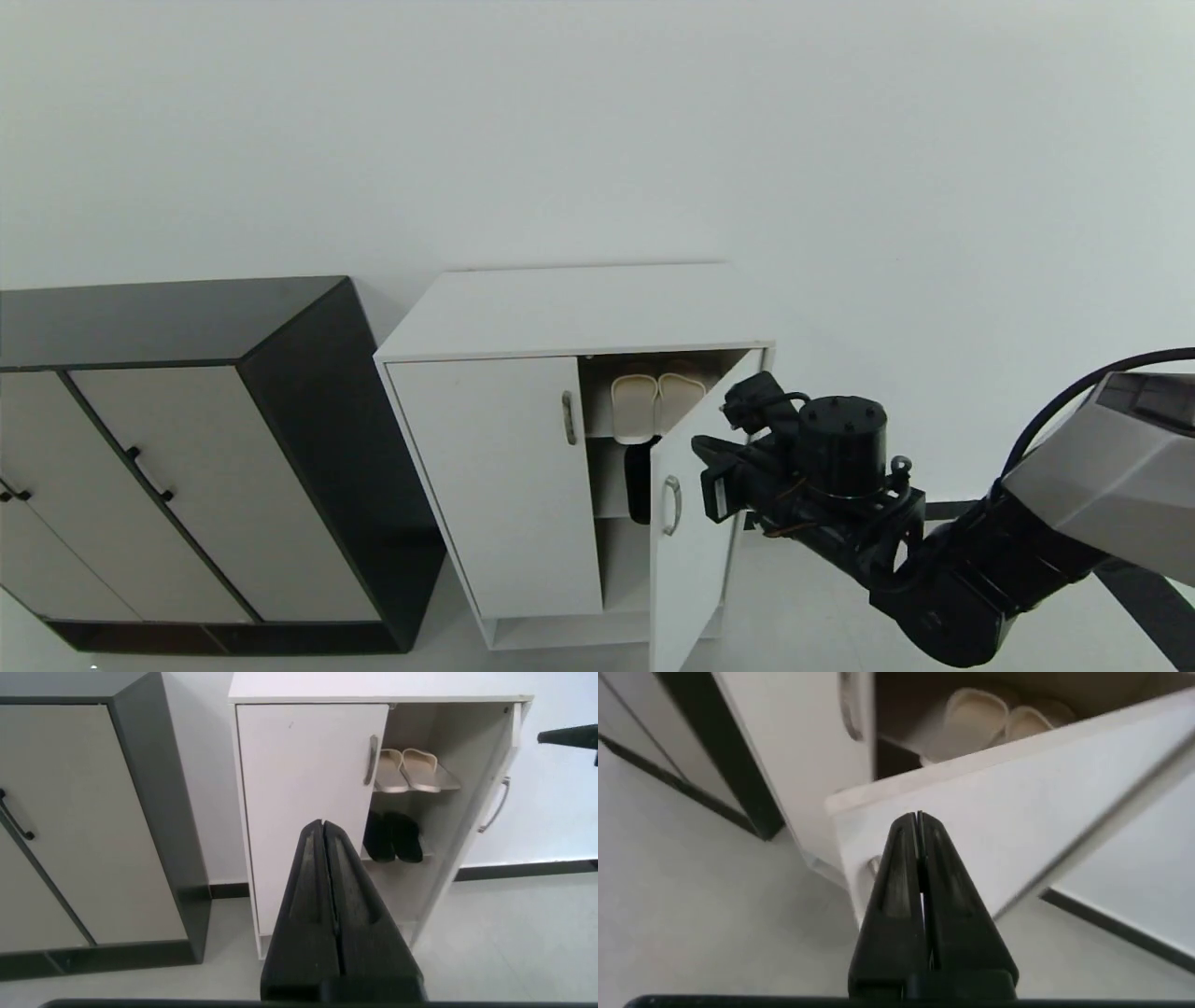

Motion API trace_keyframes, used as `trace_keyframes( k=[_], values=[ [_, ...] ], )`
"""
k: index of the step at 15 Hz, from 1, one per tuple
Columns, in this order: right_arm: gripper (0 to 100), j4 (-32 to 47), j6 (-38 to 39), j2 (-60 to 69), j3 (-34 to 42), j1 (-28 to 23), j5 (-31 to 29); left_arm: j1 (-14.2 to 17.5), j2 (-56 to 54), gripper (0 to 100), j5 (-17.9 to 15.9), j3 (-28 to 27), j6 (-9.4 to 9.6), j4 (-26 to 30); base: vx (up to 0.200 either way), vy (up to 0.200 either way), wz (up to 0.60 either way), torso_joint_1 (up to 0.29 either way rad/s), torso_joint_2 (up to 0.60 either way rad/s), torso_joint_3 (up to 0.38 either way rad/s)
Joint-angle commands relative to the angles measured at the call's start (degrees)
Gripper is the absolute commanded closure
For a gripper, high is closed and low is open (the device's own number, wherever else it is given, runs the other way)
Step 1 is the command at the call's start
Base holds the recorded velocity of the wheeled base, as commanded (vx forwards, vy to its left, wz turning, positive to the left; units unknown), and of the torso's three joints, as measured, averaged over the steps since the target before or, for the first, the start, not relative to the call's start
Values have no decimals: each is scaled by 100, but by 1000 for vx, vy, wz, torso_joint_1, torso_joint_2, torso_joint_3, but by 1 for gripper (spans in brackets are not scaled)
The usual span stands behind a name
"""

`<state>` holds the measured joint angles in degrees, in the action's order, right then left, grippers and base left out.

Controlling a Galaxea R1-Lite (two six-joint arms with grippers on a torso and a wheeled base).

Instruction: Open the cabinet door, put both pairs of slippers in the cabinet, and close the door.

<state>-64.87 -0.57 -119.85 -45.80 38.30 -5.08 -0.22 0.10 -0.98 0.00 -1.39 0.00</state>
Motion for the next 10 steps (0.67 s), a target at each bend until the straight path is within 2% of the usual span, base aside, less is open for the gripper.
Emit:
trace_keyframes(
  k=[1, 2, 3, 5, 10],
  values=[
    [100, -325, -4, -21, 335, 19, 377, 4, -1, 100, 1, 0, -2, 0, 0, 0, 0, 0, 0, 0],
    [100, -369, -4, 49, 563, 19, 702, 4, -1, 100, 1, 0, -2, 0, 0, 0, 0, 0, 0, 0],
    [100, -404, -22, 172, 950, -16, 1466, 4, -1, 100, 1, 0, 7, 0, 200, 0, 0, 2, 2, 2],
    [100, -413, -48, 278, 1240, -139, 2231, -4, -1, 100, 1, 0, 7, 0, 200, 0, 0, -2, 0, 0],
    [100, -395, -66, 40, 1284, -95, 2328, -4, -1, 100, 1, 0, 7, 0, 200, 0, 0, 5, 1, 4]
  ],
)
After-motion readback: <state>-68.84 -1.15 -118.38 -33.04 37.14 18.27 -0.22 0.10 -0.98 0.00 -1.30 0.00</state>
